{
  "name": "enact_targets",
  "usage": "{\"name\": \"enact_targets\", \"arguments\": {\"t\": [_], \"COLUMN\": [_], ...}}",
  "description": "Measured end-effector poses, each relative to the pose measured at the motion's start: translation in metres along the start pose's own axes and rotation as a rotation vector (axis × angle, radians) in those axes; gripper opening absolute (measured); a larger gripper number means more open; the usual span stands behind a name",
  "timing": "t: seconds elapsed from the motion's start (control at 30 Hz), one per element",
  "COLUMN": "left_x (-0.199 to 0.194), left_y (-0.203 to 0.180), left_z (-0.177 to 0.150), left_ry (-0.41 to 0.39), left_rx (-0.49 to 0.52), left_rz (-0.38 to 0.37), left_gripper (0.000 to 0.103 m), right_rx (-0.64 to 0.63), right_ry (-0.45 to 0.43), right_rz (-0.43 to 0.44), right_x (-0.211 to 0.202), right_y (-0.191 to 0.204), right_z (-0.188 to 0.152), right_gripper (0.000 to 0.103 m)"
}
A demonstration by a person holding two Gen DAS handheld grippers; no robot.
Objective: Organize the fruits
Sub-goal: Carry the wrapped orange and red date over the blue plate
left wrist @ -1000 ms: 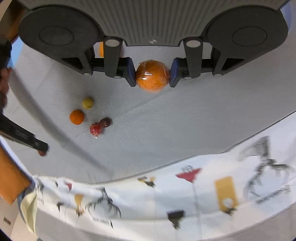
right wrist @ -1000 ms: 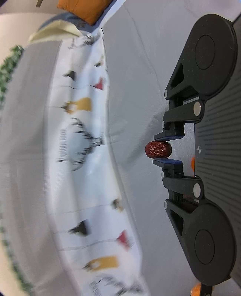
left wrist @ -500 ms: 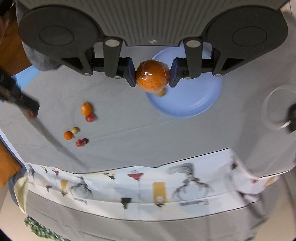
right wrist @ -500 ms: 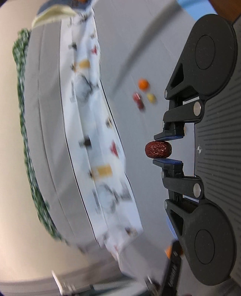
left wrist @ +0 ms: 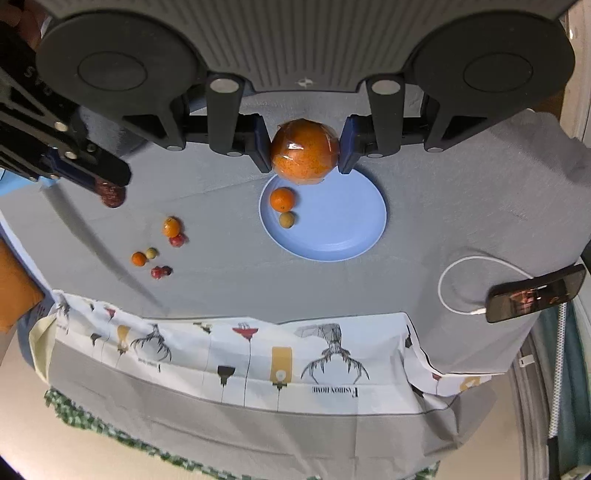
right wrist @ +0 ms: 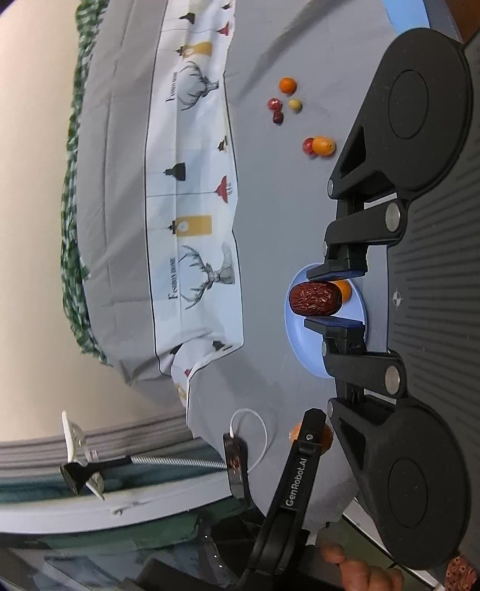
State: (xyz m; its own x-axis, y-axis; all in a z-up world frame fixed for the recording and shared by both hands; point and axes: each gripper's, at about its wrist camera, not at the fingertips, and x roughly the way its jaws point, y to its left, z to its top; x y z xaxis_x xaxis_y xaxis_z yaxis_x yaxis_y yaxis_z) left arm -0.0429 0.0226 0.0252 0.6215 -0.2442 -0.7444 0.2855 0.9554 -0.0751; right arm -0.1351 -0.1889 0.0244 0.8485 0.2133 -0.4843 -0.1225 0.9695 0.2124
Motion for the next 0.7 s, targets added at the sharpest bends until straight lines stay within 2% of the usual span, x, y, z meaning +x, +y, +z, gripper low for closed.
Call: {"name": "enact_targets", "arguments": {"t": [0.33, 0.7], "left_x": [-0.023, -0.026], "left_y": [0.017, 0.022], "left_z": [-0.013, -0.016], "left_ry": [-0.038, -0.056], "left_rx": [-0.055, -0.074], "left_rz": [-0.020, -0.028], "left_gripper": [0.043, 0.043], "right_rx": [-0.055, -0.073], "right_ry": [-0.009, -0.011], "right_rz": [0.008, -0.001], "right_x": [-0.007, -0.008], "right_y": [0.026, 0.029], "right_z": [-0.001, -0.001], "right_gripper": [0.021, 0.021]}}
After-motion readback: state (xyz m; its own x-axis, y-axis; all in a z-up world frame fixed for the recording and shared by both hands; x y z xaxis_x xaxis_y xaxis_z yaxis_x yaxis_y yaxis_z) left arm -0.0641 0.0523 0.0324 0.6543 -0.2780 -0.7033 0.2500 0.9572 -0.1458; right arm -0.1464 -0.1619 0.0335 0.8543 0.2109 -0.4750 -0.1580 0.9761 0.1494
